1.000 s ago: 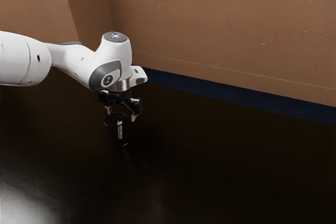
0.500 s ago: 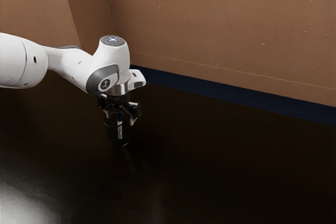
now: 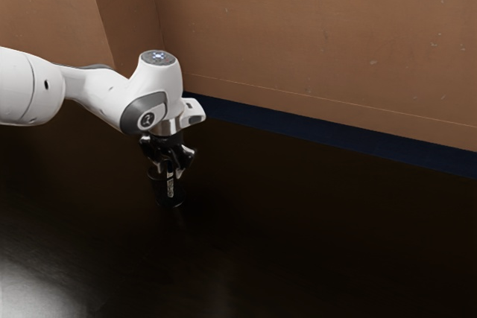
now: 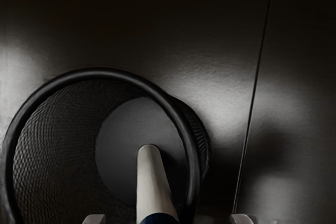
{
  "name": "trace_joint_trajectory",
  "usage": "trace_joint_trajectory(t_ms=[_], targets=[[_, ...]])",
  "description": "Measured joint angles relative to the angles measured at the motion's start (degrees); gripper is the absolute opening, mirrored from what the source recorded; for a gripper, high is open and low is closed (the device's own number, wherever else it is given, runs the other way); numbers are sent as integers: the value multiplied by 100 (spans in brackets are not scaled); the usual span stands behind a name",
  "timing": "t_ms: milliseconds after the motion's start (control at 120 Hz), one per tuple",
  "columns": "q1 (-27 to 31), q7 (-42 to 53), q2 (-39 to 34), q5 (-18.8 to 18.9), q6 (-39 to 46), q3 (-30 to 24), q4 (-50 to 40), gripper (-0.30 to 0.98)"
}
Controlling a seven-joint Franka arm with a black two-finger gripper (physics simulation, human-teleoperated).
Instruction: Take the marker out of the pen holder and place it to the left of the pen holder.
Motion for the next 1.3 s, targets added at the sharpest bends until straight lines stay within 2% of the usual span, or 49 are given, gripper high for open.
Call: trace_joint_trajectory(t_ms=[142, 392, 725, 942, 1167, 1300], targets=[[8, -29, -43, -5, 3, -6, 23, 12], [27, -101, -83, 4, -20, -3, 3, -1], [36, -257, -304, 70, -98, 0, 9, -6], [104, -357, -701, 112, -338, 11, 45, -8], [467, -398, -892, 187, -575, 201, 564, -9], [960, -391, -437, 200, -616, 257, 728, -9]])
